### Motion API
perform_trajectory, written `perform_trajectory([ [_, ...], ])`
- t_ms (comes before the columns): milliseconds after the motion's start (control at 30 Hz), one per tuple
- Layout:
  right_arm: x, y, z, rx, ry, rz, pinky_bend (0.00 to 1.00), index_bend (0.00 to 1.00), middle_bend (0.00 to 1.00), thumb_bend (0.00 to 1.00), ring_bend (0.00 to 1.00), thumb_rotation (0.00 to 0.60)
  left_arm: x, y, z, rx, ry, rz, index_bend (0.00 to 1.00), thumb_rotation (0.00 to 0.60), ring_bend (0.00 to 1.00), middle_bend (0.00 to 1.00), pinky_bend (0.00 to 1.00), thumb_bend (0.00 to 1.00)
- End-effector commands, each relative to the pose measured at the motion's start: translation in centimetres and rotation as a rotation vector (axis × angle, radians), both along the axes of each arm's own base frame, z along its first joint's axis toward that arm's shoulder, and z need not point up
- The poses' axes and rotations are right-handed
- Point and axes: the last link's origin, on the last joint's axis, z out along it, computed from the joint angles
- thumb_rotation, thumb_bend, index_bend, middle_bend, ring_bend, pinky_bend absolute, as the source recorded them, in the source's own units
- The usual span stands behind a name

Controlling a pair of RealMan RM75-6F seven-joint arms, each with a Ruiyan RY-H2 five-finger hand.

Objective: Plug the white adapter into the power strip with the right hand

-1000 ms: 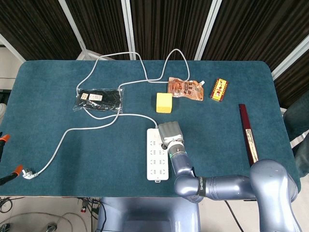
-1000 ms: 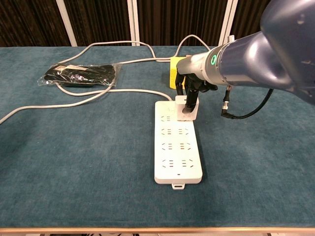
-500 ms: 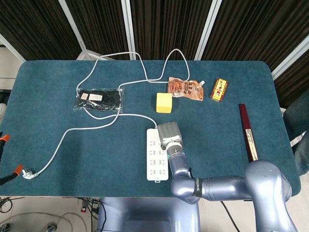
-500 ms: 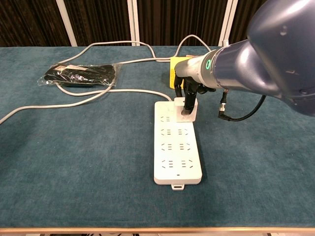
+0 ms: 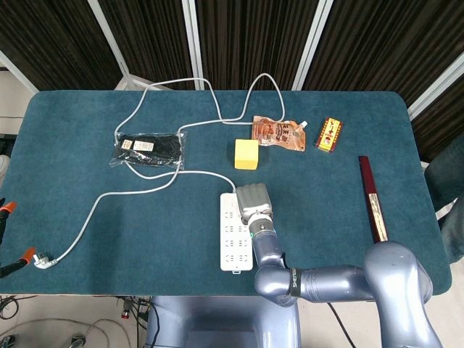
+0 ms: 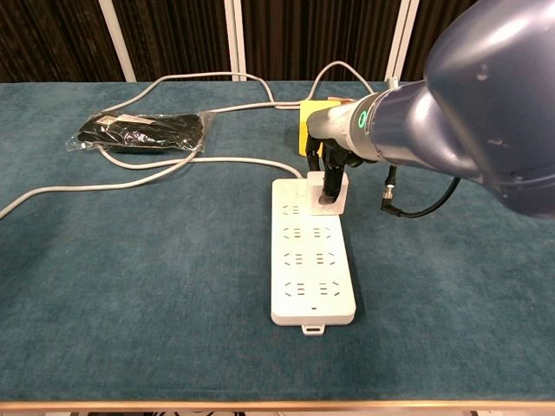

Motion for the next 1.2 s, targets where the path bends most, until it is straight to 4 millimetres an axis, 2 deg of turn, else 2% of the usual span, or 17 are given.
perform_trajectory([
  [33, 0.0, 0.0, -0.1, -0.003, -0.004, -0.002, 0.87, 0.89, 0.72, 0.72, 0.9, 0.6, 0.0, 0.0, 0.0, 0.0, 0.0, 0.0, 0.12, 0.6, 0.0, 0.04, 0.0, 0.17],
  [267, -0.1, 0.4, -0.6, -0.005, -0.009, 0.006, 0.91, 0.96, 0.77, 0.75, 0.92, 0.6, -0.1, 0.0, 0.0, 0.0, -0.001, 0.002, 0.12, 0.6, 0.0, 0.04, 0.0, 0.17],
  [700, -0.4, 0.5, -1.1, -0.007, -0.008, 0.0, 0.93, 0.97, 0.78, 0.76, 0.93, 0.6, -0.1, 0.0, 0.1, 0.003, -0.001, 0.003, 0.12, 0.6, 0.0, 0.04, 0.0, 0.17],
  [1067, -0.2, 0.3, -0.5, -0.022, -0.023, 0.016, 0.93, 0.96, 0.78, 0.76, 0.93, 0.6, -0.1, 0.0, 0.1, 0.005, 0.0, 0.003, 0.12, 0.6, 0.0, 0.04, 0.0, 0.17],
  [1133, -0.2, 0.3, -0.3, -0.016, -0.03, 0.019, 0.93, 0.93, 0.77, 0.76, 0.93, 0.6, -0.1, 0.0, 0.2, 0.007, -0.001, 0.005, 0.12, 0.6, 0.0, 0.04, 0.0, 0.17],
  [1200, -0.1, 0.3, 0.0, -0.012, -0.025, 0.024, 0.93, 0.83, 0.74, 0.76, 0.92, 0.6, -0.2, 0.0, 0.2, 0.006, -0.001, 0.007, 0.12, 0.6, 0.0, 0.04, 0.0, 0.17],
])
